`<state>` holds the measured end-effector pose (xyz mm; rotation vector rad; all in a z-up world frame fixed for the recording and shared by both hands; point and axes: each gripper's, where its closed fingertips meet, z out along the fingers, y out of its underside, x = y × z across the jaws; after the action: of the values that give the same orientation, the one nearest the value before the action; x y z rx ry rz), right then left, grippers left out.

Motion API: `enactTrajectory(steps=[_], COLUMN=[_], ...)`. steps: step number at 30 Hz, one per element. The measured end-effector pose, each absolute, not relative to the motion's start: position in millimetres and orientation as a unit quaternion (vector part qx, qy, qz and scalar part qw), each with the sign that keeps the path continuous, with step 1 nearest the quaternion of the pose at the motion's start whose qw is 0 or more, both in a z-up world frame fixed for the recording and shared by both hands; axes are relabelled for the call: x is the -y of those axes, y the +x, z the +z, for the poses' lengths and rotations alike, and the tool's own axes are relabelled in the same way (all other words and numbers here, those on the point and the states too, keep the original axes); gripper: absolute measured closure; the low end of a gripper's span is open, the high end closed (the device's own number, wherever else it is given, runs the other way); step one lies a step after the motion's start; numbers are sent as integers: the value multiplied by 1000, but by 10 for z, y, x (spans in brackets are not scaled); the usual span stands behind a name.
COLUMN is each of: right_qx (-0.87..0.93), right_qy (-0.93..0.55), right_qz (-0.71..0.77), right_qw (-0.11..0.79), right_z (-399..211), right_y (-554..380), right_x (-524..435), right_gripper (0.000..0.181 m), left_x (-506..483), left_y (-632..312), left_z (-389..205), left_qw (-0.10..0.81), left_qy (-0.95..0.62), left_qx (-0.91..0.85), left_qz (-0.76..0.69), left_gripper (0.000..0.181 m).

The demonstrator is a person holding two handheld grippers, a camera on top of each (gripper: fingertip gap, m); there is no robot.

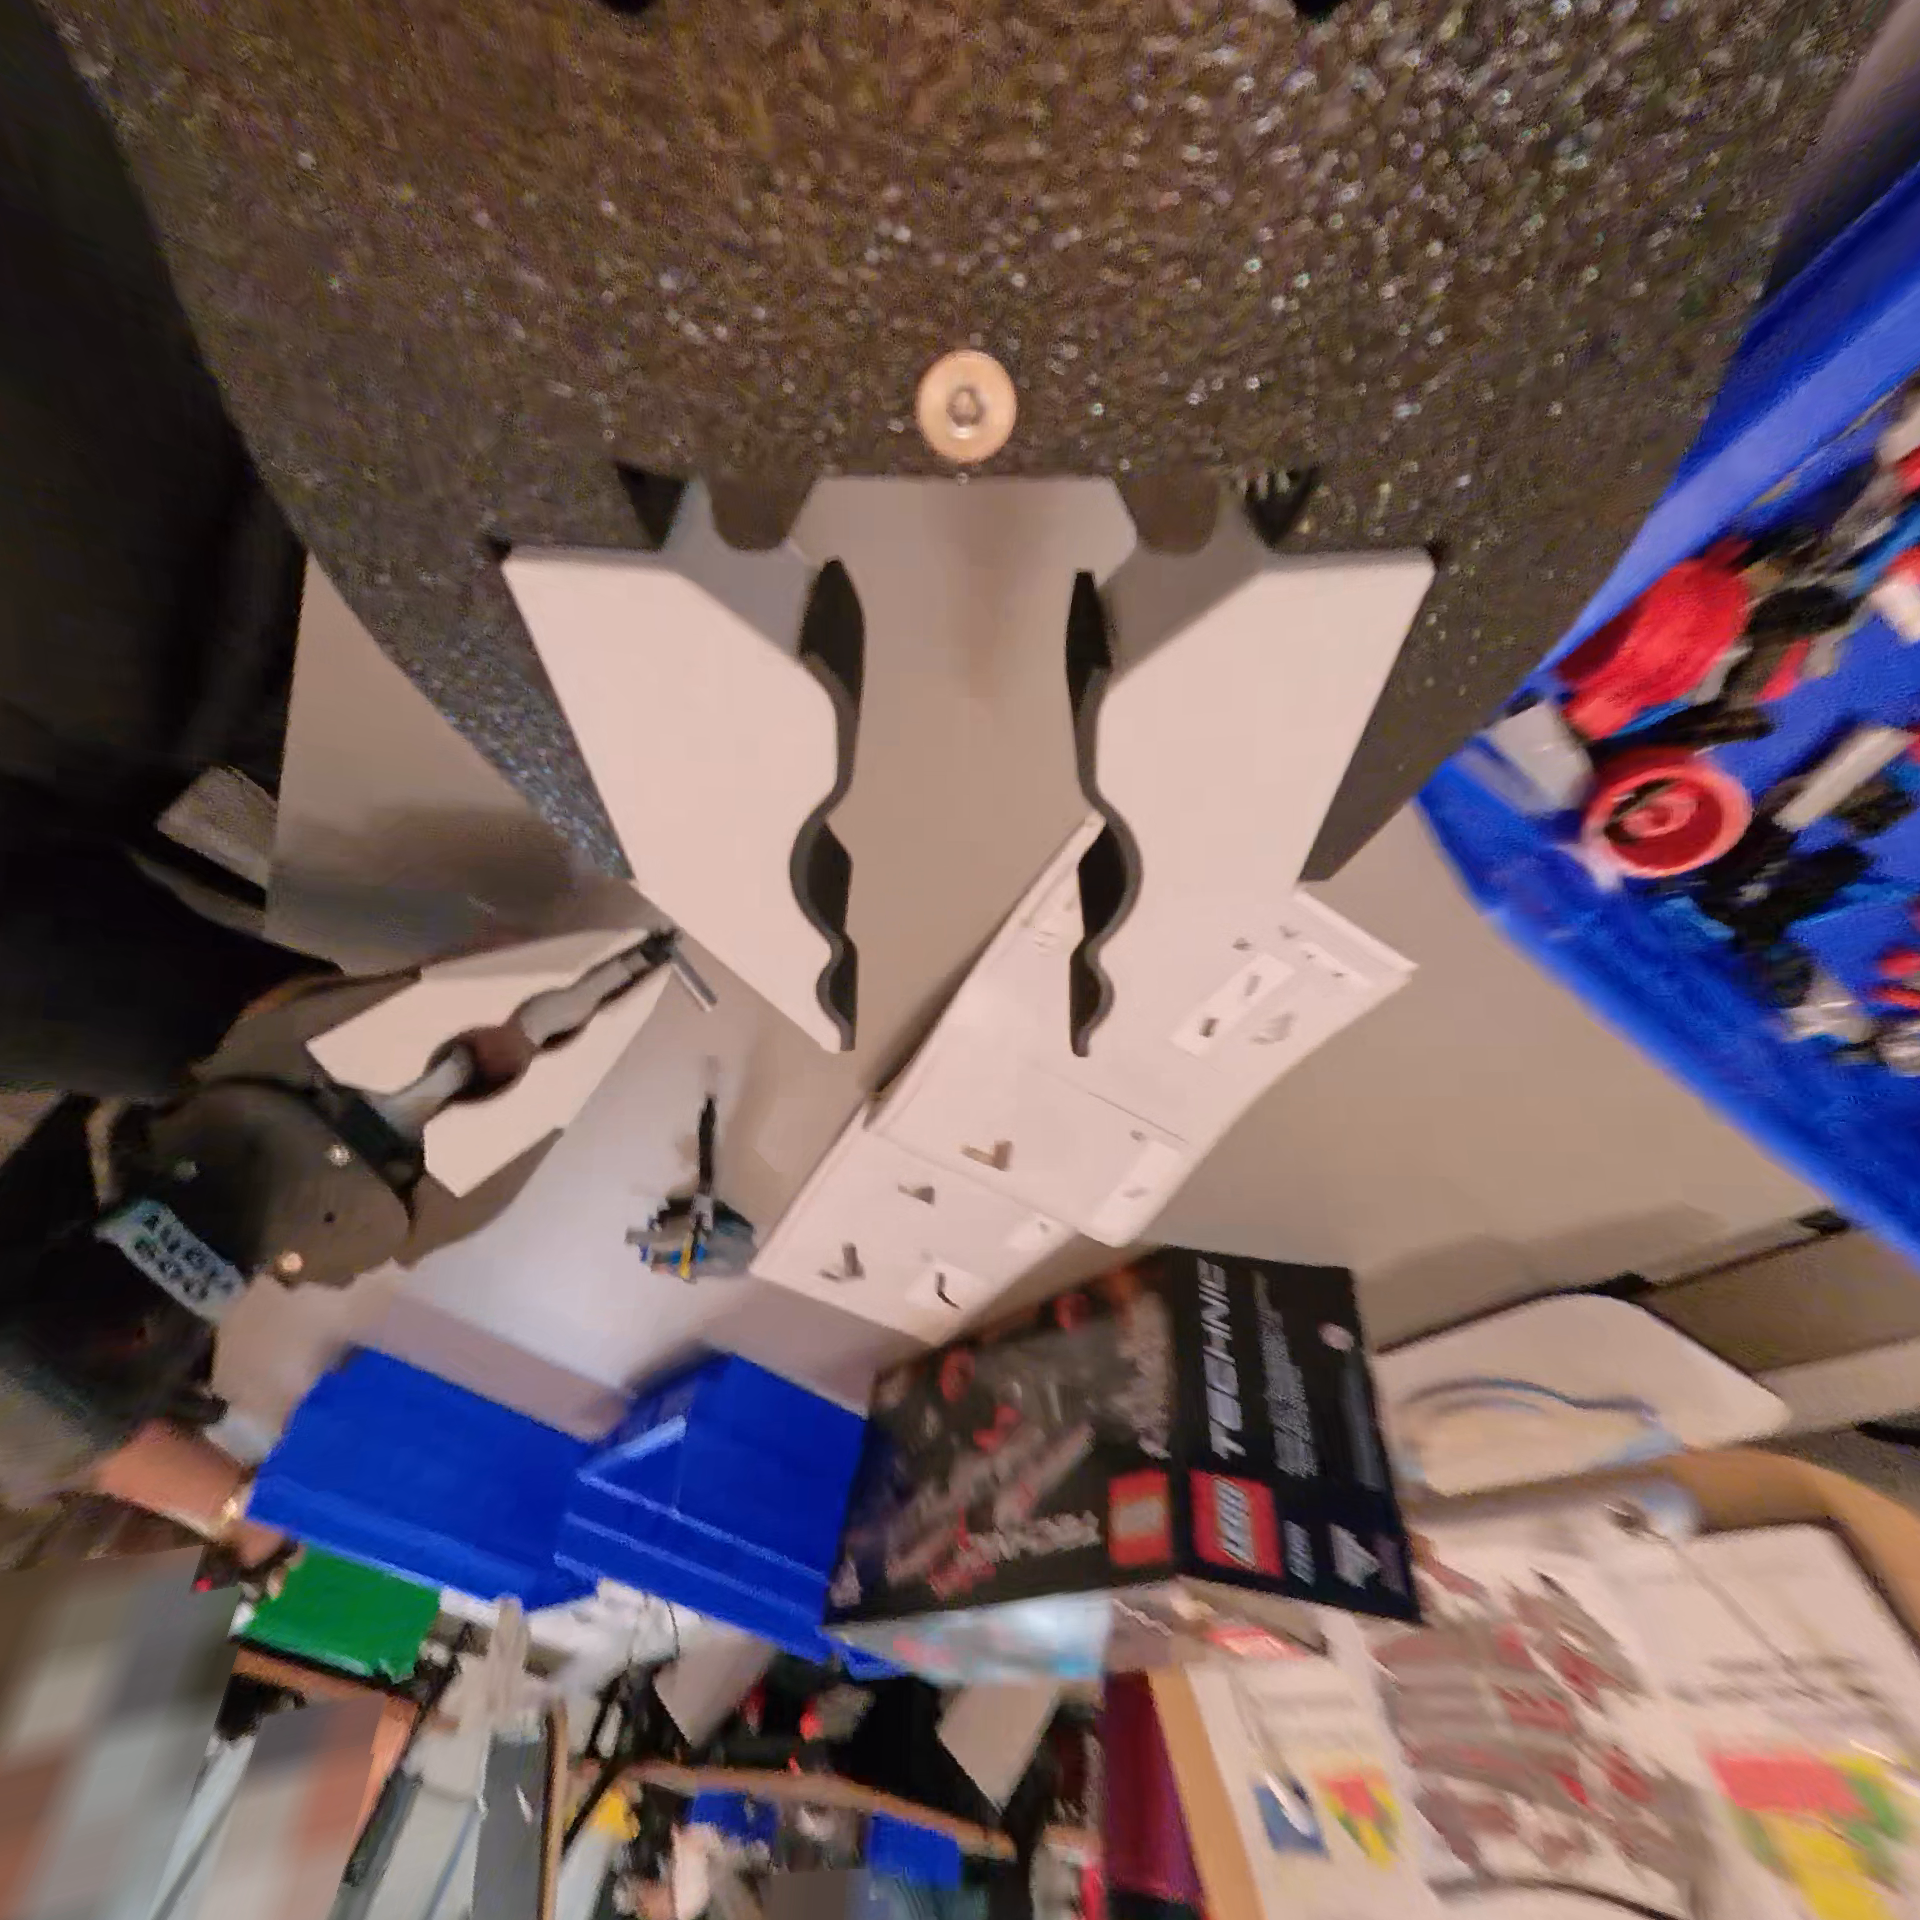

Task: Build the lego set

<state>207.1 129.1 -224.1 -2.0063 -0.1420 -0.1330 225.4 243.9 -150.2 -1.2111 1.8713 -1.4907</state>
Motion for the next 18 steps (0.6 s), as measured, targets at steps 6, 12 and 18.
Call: enactTrajectory(steps=[6, 12, 18], right_qx=[158, 230, 235], right_qy=[-797, -742, -683], right_qz=[-14, 45, 105], right_qw=[582, 628, 683], right_z=[-1913, -1692, -1498], right_y=[1541, 949, 581], right_x=[-2032, -2646, -3038], right_gripper=[176, 176, 176], left_x=[-3127, -3639, -3639], left_y=[2039, 1581, 1170], left_z=[-1235, -829, -886], left_qw=[286, 338, 370], left_qy=[-469, -459, -451], left_qx=[-624, -531, -488], left_qz=[-555, -627, -649], left_gripper=[143, 150, 150])
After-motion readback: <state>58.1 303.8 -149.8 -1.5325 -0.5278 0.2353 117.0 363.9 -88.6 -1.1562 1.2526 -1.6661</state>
